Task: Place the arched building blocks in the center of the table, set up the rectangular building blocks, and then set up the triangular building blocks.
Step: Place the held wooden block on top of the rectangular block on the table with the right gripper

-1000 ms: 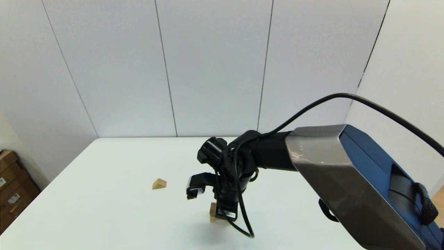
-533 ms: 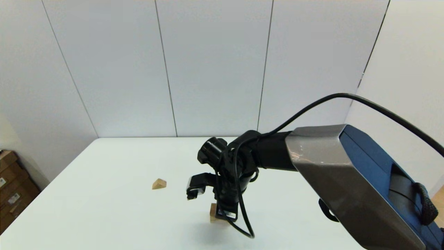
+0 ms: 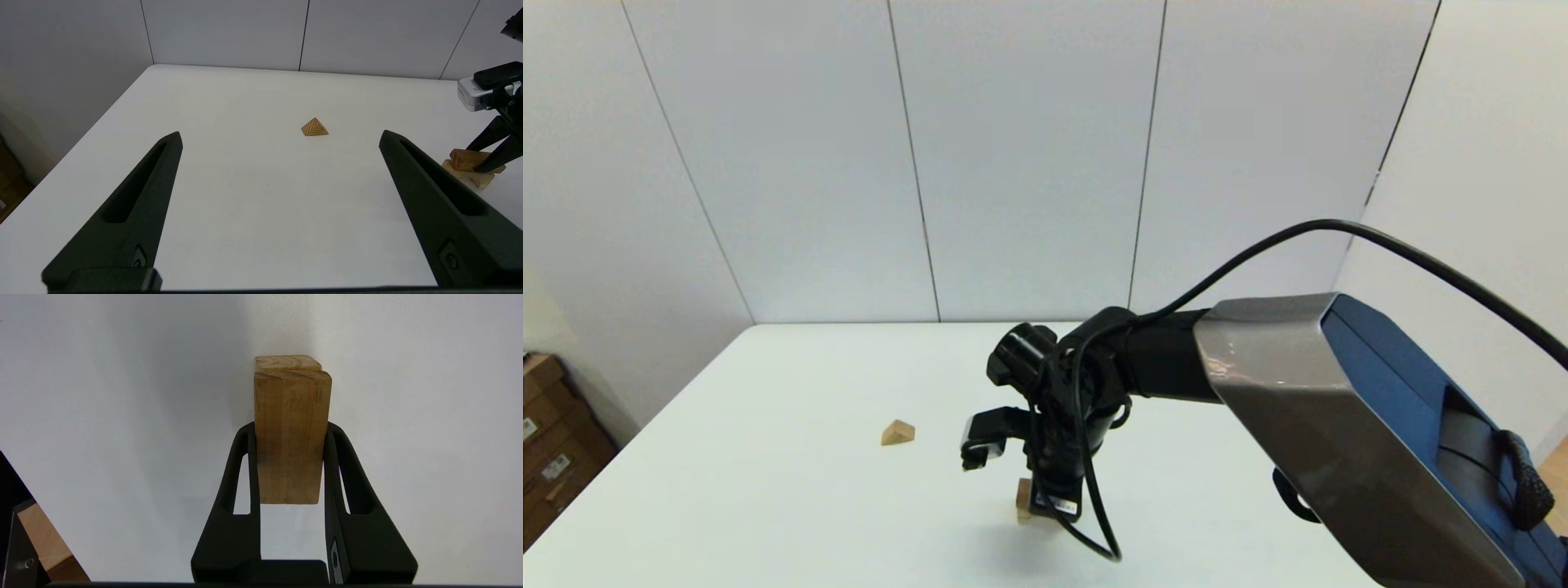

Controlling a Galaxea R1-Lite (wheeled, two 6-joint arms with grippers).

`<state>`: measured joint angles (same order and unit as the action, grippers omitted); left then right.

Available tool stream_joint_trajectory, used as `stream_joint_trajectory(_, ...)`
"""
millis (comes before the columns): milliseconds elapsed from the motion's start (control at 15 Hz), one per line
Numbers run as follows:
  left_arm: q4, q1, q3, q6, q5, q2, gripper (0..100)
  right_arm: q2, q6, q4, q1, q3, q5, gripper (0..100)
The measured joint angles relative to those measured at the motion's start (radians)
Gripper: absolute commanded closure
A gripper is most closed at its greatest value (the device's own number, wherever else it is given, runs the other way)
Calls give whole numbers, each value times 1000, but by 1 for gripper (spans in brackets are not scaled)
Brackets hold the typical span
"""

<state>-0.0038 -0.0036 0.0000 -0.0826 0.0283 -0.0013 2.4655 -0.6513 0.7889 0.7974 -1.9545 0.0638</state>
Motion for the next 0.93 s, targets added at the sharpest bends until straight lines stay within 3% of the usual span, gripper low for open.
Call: stream_joint_trajectory(933,0,0,0,-1,0,0,0,6,-1,-5,-2,-1,-1,100)
